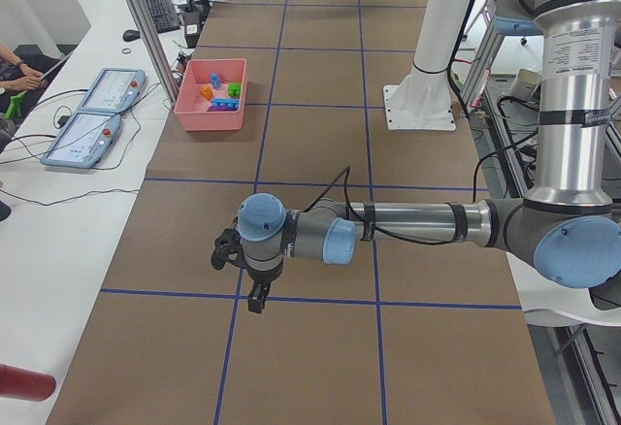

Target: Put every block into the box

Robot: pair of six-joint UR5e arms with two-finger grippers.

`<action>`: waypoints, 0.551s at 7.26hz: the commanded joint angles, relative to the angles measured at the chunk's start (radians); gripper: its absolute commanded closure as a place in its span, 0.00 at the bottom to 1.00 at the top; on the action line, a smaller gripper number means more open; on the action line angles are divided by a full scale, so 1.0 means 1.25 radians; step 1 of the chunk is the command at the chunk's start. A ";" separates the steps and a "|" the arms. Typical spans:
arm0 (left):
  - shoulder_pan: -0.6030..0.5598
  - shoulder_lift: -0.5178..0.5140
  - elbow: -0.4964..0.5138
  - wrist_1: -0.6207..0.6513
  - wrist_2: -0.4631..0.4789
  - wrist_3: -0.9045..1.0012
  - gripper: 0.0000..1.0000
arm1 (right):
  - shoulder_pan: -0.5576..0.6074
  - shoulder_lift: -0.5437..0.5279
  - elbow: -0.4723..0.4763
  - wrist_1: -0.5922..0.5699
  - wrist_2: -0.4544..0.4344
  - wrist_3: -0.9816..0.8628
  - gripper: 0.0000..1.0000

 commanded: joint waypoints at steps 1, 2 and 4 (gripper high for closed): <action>-0.032 -0.061 0.004 0.123 0.028 0.067 0.00 | 0.009 -0.004 -0.001 -0.006 0.013 -0.005 0.00; -0.033 -0.072 -0.006 0.145 0.028 0.055 0.00 | 0.009 -0.016 0.000 -0.006 0.007 -0.005 0.00; -0.031 -0.073 0.004 0.139 0.026 -0.016 0.00 | 0.016 -0.031 -0.005 -0.006 0.003 -0.006 0.00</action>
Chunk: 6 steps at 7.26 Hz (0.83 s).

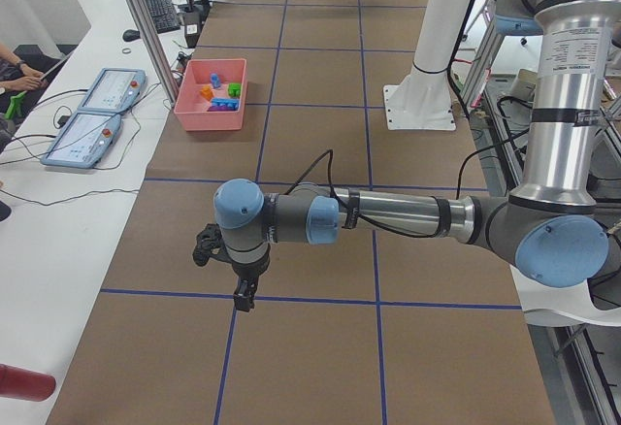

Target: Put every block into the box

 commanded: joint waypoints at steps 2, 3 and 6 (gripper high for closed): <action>-0.001 0.004 0.024 -0.008 -0.001 -0.028 0.00 | 0.009 -0.027 0.009 0.007 -0.100 -0.004 0.00; -0.001 0.004 0.021 -0.008 -0.001 -0.028 0.00 | 0.009 -0.028 0.006 0.010 -0.120 -0.010 0.00; 0.001 0.003 0.018 -0.009 -0.001 -0.028 0.00 | 0.009 -0.017 0.002 0.008 -0.061 -0.005 0.00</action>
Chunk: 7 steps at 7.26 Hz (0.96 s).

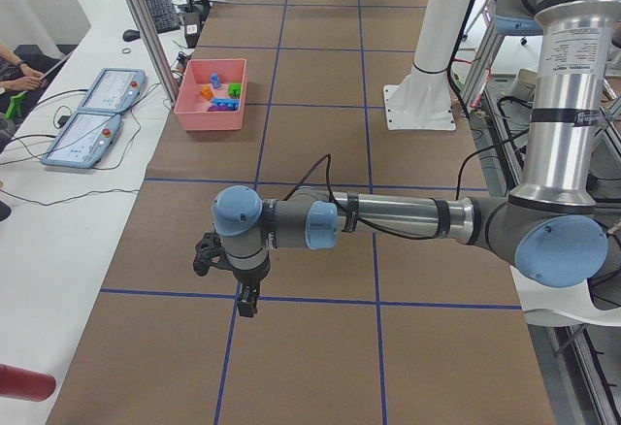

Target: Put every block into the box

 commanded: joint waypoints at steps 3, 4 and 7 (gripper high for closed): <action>-0.001 -0.001 -0.003 -0.001 -0.006 0.000 0.00 | 0.000 0.004 0.003 0.001 0.058 0.005 0.00; 0.000 -0.001 -0.003 -0.001 -0.006 -0.001 0.00 | 0.000 0.004 0.002 0.001 0.057 0.002 0.00; 0.000 -0.001 0.002 -0.001 -0.006 -0.003 0.00 | 0.000 0.007 0.002 0.002 0.057 0.004 0.00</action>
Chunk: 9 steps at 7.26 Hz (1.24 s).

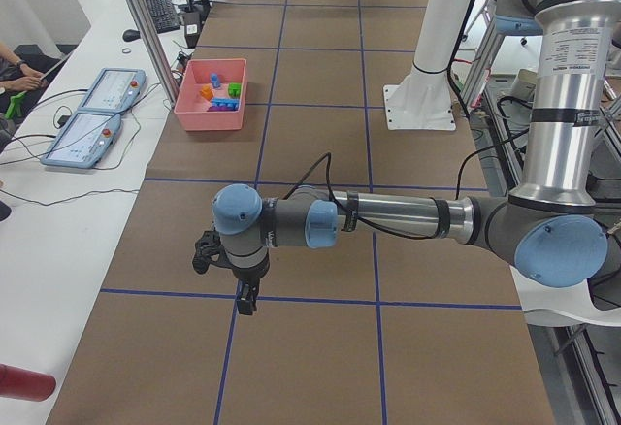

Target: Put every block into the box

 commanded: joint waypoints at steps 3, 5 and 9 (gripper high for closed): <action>-0.001 -0.001 0.001 0.001 0.004 -0.003 0.00 | 0.000 0.002 -0.003 0.001 -0.001 0.004 0.00; -0.001 -0.001 0.001 0.002 0.005 -0.015 0.00 | 0.000 0.003 -0.004 0.000 -0.004 0.012 0.00; -0.001 -0.002 0.001 0.002 0.005 -0.024 0.00 | 0.000 0.004 -0.006 0.000 -0.004 0.086 0.00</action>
